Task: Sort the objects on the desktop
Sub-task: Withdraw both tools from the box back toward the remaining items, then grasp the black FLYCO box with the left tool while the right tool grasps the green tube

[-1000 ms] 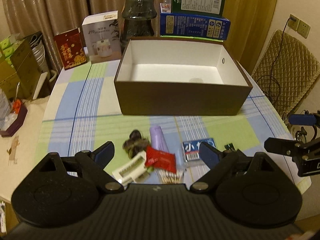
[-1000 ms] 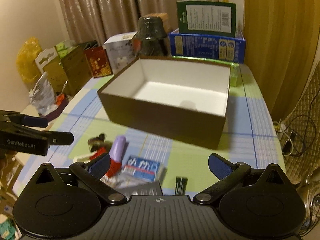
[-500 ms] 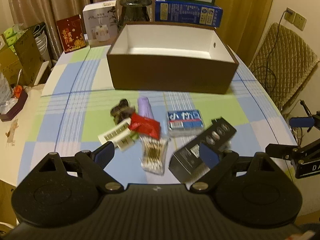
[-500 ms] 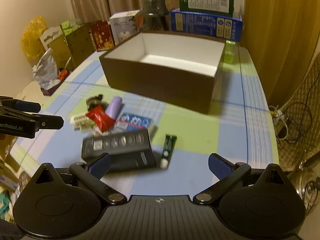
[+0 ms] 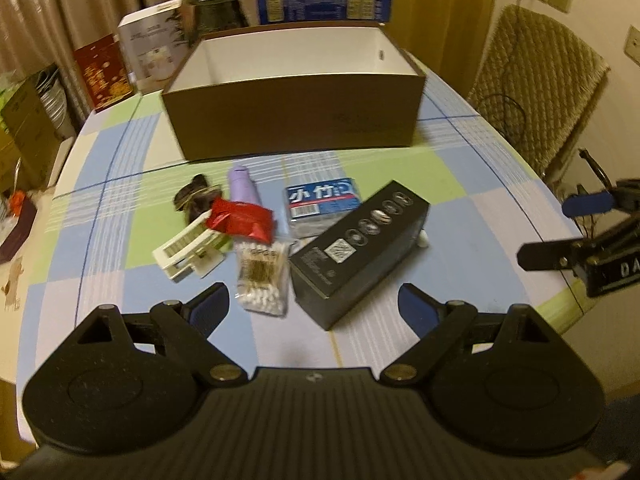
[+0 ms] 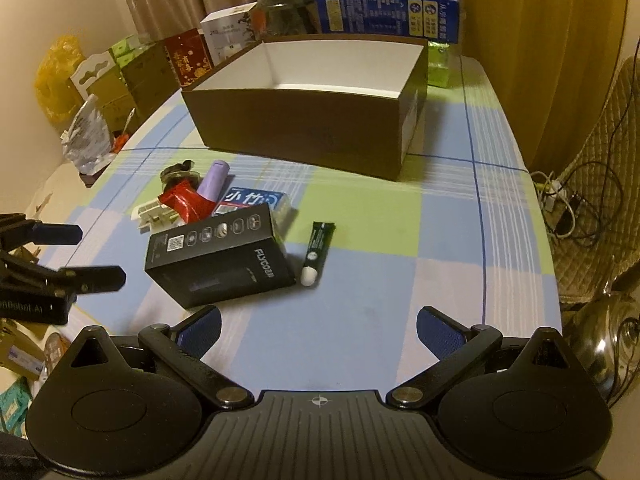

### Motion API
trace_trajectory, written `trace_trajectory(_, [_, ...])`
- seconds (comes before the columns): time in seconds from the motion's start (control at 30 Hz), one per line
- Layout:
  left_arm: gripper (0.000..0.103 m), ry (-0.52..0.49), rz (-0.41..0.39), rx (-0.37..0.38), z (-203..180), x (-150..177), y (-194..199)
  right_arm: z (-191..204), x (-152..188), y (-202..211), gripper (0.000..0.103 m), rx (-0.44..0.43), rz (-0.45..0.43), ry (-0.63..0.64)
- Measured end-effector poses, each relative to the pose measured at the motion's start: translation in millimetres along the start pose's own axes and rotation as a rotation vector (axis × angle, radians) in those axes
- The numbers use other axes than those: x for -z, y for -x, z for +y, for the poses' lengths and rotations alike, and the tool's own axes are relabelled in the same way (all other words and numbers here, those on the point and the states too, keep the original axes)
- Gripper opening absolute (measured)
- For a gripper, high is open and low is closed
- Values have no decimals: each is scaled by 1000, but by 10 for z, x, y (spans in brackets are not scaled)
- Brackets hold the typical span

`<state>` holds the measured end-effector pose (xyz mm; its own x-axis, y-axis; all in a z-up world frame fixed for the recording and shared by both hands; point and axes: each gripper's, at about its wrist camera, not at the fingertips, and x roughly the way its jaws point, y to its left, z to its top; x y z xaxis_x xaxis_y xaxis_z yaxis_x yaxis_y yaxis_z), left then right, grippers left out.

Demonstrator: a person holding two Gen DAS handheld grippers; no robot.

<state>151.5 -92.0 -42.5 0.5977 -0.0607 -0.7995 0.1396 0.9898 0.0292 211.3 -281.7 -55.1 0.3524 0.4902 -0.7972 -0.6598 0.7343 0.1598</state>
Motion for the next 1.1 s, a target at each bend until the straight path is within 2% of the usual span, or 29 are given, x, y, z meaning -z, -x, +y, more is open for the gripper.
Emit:
trace_trajectory(0.2, [88, -111, -14, 33, -143, -68, -211, -123, 32, -53, 101, 4, 12, -46])
trace_trajectory(0.37, [82, -213, 9, 47, -232, -203, -542, -248, 64, -65, 101, 39, 18, -85])
trace_trajectory(0.47, [73, -237, 51, 45, -266, -267, -758, -366, 99, -43, 101, 60, 21, -124])
trace_trajectory(0.5, [66, -242, 64, 42, -273, -278, -802, -403, 115, -35, 101, 68, 23, -138])
trace_trajectory(0.57, [62, -248, 78, 51, -288, -282, -835, -465, 150, -16, 101, 82, 25, -164])
trace_trajectory(0.67, [50, -234, 85, 72, -295, -262, -794, -561, 200, -4, 101, 98, 29, -203])
trace_trajectory(0.73, [42, -192, 94, 90, -282, -245, -743, -601, 217, -8, 101, 108, 36, -219])
trace_trajectory(0.8, [39, -138, 109, 121, -259, -209, -679, -631, 228, -5, 101, 111, 38, -230])
trace_trajectory(0.93, [38, -116, 131, 120, -274, -154, -599, -636, 228, -7, 101, 102, 35, -230])
trace_trajectory(1.1, [39, -133, 138, 114, -321, -252, -720, -618, 252, -28, 101, 91, 38, -226])
